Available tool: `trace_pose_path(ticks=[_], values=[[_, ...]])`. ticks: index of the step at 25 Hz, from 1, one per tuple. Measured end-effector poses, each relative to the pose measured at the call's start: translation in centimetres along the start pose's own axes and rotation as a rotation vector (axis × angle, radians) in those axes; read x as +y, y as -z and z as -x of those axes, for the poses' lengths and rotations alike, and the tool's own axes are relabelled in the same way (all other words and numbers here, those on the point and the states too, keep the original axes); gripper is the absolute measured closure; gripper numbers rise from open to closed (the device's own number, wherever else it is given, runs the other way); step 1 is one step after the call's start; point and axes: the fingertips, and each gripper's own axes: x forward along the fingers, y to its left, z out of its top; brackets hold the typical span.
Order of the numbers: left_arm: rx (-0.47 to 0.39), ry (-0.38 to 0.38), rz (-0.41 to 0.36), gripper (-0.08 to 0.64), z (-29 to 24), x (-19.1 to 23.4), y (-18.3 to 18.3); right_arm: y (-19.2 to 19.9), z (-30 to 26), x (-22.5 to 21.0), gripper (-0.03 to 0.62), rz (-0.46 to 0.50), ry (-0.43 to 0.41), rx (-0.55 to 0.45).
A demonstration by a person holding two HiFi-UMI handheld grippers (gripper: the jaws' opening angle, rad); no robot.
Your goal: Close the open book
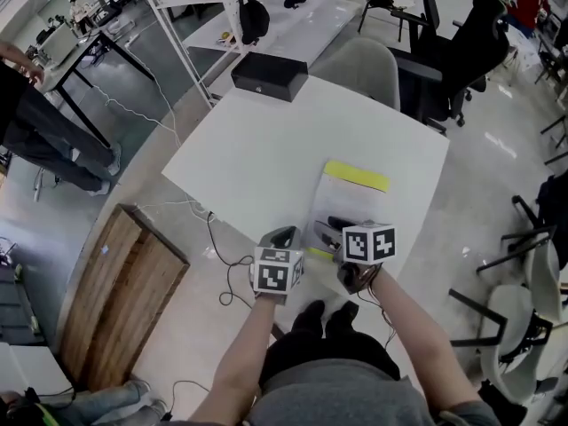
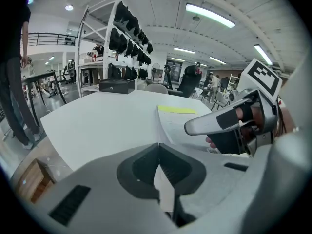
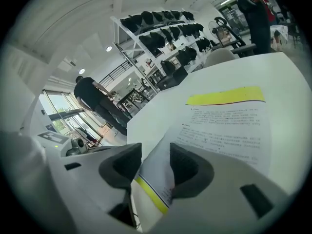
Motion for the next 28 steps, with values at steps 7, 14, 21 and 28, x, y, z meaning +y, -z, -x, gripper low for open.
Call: trace_pose_path(ticks=[7, 14, 21, 28], values=[[-0.029, 0.009, -0.041, 0.553, 0.3, -0.8, -0.9, -1.7, 3.4, 1.4, 0.465, 0.085, 0.033, -0.138], [-0.055, 0.022, -0.078, 0.552, 0.5, -1.5, -1.6, -2.7, 6.7, 1.5, 0.508, 0.139, 0.098, -0.244], [-0.091, 0.047, -0.098, 0.552, 1.0, -2.4, -2.9, -3.4, 9.8, 0.9, 0.531, 0.154, 0.165, -0.319], [-0.122, 0.068, -0.112, 0.552, 1.3, -3.1, -4.1, -3.5, 12.8, -0.3, 0.565, 0.156, 0.255, -0.376]])
